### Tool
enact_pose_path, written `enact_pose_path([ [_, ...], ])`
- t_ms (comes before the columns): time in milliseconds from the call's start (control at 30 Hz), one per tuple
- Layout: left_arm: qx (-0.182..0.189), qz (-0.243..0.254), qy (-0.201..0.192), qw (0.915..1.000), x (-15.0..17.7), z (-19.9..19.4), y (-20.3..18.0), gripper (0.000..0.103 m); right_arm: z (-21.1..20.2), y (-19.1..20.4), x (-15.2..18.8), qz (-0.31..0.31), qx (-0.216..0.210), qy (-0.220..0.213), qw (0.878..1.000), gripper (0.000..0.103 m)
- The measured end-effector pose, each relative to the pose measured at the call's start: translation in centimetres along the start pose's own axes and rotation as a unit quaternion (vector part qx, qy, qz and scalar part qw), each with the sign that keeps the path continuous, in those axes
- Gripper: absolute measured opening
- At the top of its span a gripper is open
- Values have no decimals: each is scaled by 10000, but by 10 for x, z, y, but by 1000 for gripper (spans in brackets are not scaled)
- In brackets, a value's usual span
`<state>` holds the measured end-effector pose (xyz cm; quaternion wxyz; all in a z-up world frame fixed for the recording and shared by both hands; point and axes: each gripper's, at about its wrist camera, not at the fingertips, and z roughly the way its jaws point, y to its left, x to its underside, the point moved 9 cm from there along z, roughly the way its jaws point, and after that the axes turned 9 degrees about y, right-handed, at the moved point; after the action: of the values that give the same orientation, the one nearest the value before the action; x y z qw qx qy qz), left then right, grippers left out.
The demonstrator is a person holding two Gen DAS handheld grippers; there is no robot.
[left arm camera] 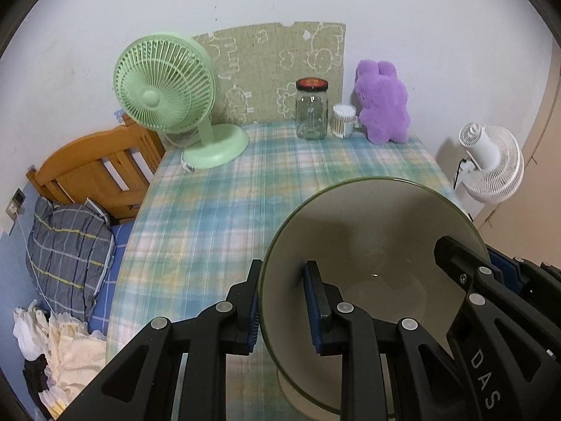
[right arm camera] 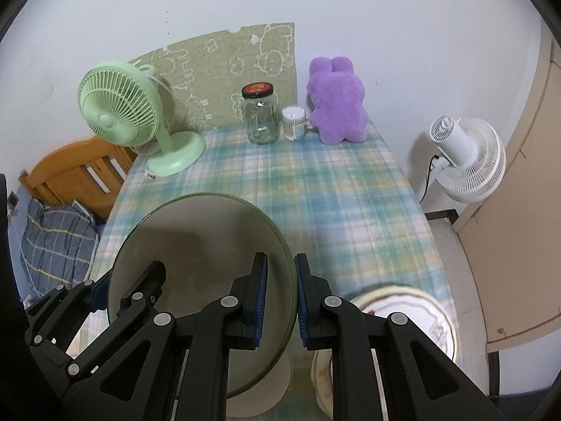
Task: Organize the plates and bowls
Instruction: 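Lift and carry the bowl with both tools toward the other bowls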
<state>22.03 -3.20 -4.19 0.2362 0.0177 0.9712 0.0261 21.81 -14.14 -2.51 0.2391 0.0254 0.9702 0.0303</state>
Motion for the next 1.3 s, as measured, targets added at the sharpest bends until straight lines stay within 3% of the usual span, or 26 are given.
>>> enact_pose_path([
  [500,218,42,450,9987,59,31,10,21,29,10,68,84,207,437,9988,19],
  [1300,451,92,975,9942,76,76,0,21,74,1,84,219,405,891,9950,19],
])
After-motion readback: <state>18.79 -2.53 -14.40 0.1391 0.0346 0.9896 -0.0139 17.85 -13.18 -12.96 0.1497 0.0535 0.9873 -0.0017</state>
